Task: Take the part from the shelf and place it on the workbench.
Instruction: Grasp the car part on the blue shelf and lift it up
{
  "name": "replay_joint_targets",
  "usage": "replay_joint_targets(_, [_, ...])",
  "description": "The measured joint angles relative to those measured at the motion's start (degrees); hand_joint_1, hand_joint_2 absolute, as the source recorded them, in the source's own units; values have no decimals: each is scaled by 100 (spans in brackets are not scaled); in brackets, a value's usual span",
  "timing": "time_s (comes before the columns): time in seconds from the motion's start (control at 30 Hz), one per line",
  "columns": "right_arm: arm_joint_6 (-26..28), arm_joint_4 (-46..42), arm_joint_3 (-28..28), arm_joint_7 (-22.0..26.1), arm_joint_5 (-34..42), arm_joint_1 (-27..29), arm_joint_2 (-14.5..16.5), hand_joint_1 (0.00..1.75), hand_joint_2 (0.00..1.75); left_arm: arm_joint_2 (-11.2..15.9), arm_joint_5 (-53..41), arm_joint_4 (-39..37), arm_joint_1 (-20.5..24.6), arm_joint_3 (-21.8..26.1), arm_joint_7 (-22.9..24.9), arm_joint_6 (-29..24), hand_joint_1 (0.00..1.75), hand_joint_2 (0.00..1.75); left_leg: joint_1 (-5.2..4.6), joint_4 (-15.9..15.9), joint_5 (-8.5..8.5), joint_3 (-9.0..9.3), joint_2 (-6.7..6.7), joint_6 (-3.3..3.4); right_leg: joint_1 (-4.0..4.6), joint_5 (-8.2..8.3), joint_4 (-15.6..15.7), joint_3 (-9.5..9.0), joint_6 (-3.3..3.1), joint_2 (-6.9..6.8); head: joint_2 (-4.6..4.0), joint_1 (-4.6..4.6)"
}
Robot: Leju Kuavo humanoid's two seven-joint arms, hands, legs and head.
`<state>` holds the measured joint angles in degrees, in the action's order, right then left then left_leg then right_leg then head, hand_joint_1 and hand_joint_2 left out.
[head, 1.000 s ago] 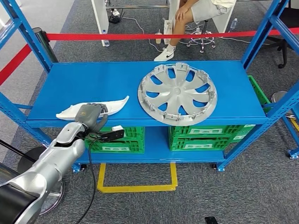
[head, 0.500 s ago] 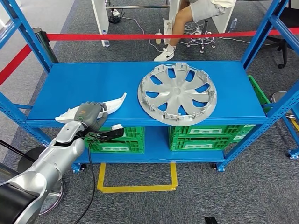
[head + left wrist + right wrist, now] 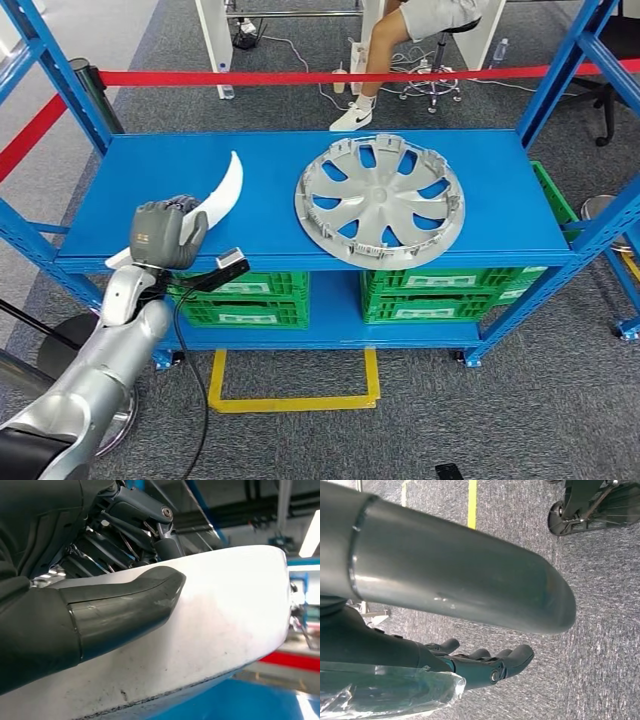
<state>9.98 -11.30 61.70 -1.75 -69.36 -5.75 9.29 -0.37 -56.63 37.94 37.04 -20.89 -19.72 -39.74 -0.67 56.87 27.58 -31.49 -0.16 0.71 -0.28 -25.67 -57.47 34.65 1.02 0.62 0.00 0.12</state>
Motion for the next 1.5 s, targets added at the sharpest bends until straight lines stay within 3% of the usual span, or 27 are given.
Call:
replay_joint_targets(0.2, [-2,1,0,0,-51,-7,14,0,0,-152,-114,730,-334,867,-473,-13,175,175,0,0,0,-1,0,0,0,0,0,0,0,-1,0,0])
replay_joint_targets(0.4, [-2,1,0,0,-56,-11,30,0,0,-227,-115,984,-442,1185,-498,-13,168,175,0,0,0,-1,-1,0,0,0,0,0,0,-3,0,0])
replay_joint_targets(1.5, [-21,1,0,0,-155,-12,39,0,0,-245,303,825,-487,1294,-741,-13,168,175,0,0,0,-2,-1,0,0,0,0,0,0,-3,0,1])
